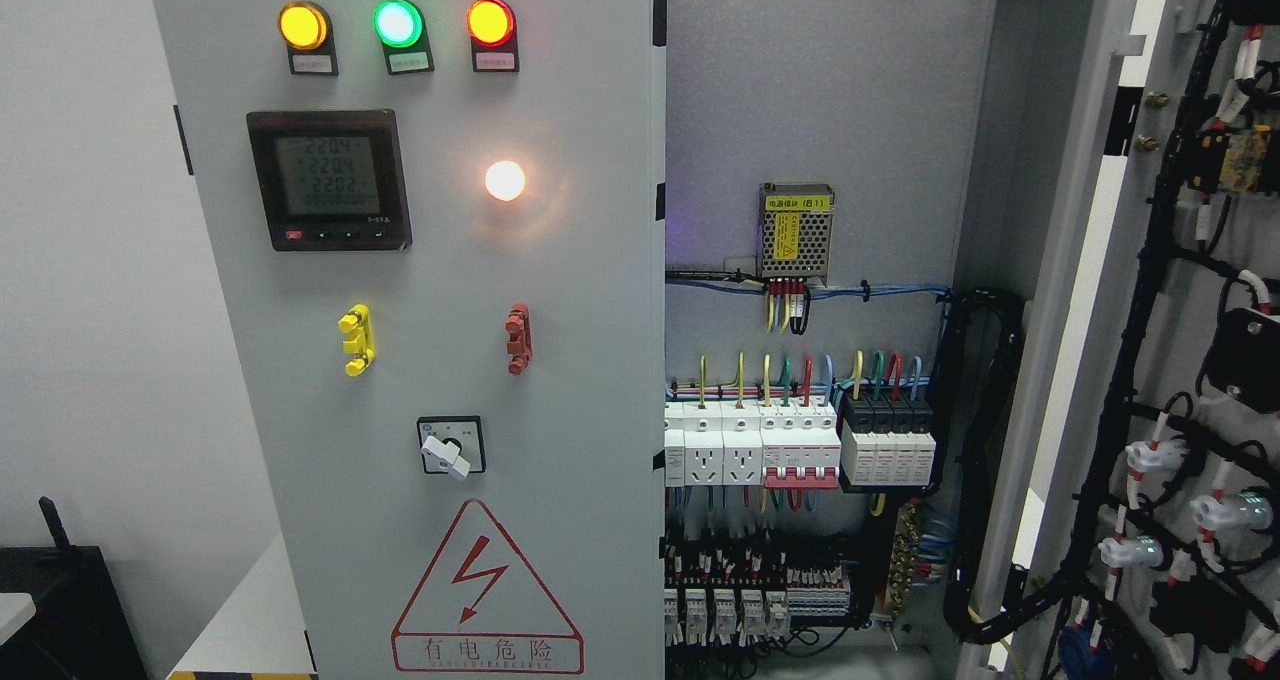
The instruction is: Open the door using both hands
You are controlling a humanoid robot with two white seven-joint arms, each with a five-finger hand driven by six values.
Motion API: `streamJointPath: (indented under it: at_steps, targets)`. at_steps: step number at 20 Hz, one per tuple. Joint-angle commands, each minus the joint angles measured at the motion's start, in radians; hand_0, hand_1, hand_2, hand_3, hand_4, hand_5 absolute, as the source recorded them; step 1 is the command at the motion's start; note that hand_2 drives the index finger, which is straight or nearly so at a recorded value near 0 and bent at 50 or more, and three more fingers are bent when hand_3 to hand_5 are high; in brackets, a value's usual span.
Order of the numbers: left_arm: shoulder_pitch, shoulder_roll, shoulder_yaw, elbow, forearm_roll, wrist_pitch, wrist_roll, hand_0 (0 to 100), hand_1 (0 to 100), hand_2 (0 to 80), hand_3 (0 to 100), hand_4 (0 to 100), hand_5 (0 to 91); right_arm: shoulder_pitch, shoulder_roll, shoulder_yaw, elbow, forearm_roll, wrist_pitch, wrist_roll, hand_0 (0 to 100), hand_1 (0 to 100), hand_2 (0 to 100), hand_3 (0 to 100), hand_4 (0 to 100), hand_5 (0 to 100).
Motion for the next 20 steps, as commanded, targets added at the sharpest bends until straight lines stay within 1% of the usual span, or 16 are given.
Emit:
streamJointPath:
  at_steps: [1, 3, 4, 6, 9, 11, 13, 15, 17, 20]
  targets:
    - [0.131, -0.168, 0.162, 0.332, -0.238, -0.016, 0.002, 0, 0, 0.0, 0, 3, 0.0, 0.0, 0.0, 0.0, -0.001, 0.0, 0.0, 0.0, 11, 0, 0, 0, 0, 0]
    - [0.139, -0.246, 0.164, 0.421, -0.333, -0.045, 0.002, 0, 0, 0.0, 0, 3, 0.0, 0.0, 0.0, 0.0, -0.001, 0.0, 0.0, 0.0, 11, 0, 0, 0, 0, 0]
    - [0.144, -0.282, 0.164, 0.462, -0.367, -0.058, 0.002, 0, 0, 0.0, 0, 3, 0.0, 0.0, 0.0, 0.0, -0.001, 0.0, 0.0, 0.0, 11, 0, 0, 0, 0, 0]
    - [0.151, -0.343, 0.177, 0.547, -0.421, -0.088, 0.008, 0, 0, 0.0, 0, 3, 0.0, 0.0, 0.0, 0.0, -0.001, 0.0, 0.0, 0.0, 11, 0, 0, 0, 0, 0]
    - [0.155, -0.453, 0.217, 0.72, -0.484, -0.124, 0.014, 0, 0, 0.0, 0, 3, 0.0, 0.0, 0.0, 0.0, 0.001, 0.0, 0.0, 0.0, 11, 0, 0, 0, 0, 0]
    - [0.151, -0.519, 0.233, 0.864, -0.515, -0.177, 0.028, 0, 0, 0.0, 0, 3, 0.0, 0.0, 0.0, 0.0, 0.001, 0.0, 0.0, 0.0, 11, 0, 0, 0, 0, 0]
    - [0.132, -0.59, 0.236, 1.022, -0.551, -0.284, 0.057, 0, 0, 0.0, 0, 3, 0.0, 0.0, -0.001, 0.0, 0.0, 0.0, 0.0, 0.0, 11, 0, 0, 0, 0, 0]
    - [0.084, -0.647, 0.233, 1.189, -0.561, -0.384, 0.087, 0, 0, 0.0, 0, 3, 0.0, 0.0, -0.001, 0.0, -0.001, 0.0, 0.0, 0.0, 11, 0, 0, 0, 0, 0]
    - [0.021, -0.705, 0.233, 1.336, -0.561, -0.418, 0.1, 0, 0, 0.0, 0, 3, 0.0, 0.0, -0.001, 0.0, -0.001, 0.0, 0.0, 0.0, 11, 0, 0, 0, 0, 0]
    - [-0.04, -0.77, 0.236, 1.486, -0.561, -0.42, 0.101, 0, 0, 0.0, 0, 3, 0.0, 0.0, -0.001, 0.0, -0.005, 0.0, 0.0, 0.0, 11, 0, 0, 0, 0, 0]
